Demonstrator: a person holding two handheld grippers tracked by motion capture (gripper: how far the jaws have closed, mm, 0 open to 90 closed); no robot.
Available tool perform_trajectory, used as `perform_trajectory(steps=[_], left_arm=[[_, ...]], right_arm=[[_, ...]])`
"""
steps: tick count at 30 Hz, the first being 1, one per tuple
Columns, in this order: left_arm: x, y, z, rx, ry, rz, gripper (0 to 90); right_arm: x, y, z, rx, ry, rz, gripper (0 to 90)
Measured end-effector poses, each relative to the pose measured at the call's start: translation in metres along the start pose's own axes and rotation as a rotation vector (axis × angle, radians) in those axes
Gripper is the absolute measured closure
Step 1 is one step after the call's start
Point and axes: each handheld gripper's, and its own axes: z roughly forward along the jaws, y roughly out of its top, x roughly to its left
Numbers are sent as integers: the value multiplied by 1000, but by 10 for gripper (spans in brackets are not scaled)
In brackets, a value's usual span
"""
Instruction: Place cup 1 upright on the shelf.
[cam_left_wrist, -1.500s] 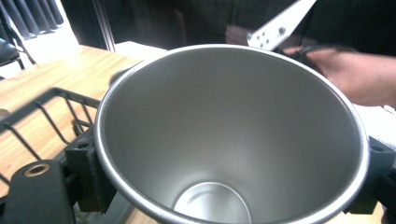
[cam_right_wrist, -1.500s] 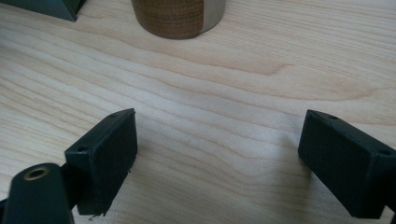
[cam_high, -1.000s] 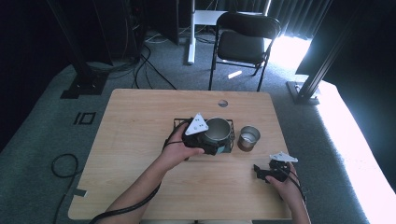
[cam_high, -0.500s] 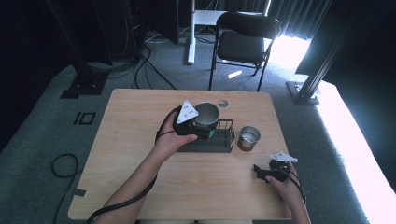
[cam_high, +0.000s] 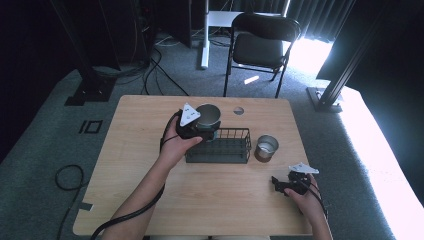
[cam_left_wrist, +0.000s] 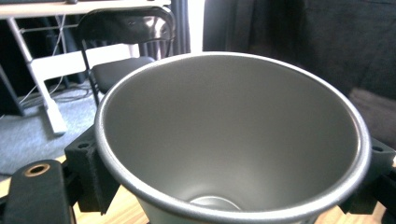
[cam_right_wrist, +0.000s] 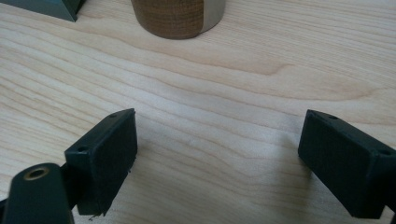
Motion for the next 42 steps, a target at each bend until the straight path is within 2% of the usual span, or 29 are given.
perform_trajectory(steps=[5,18,29,32,34,35,37,42], left_arm=[[9,-14,6,26,10,-31,140],[18,-43,16,59,11,-60,140],[17,-56,21,82,-2,-54,140],[16,-56,20,82,-5,-42,140],[14,-56,20,99,-20,-12,138],[13,-55,20,109,-27,-14,135],[13,-54,19,111,-46,-37,103],[13,-52,14,115,-63,-21,35]], right_arm=[[0,0,0,1,1,1,114],[0,0,0,1,1,1,114],[0,0,0,1,1,1,114],[0,0,0,1,1,1,114],[0,0,0,1,1,1,114],[0,0,0,1,0,1,115],[0,0,0,1,1,1,114],[0,0,0,1,0,1,114]])
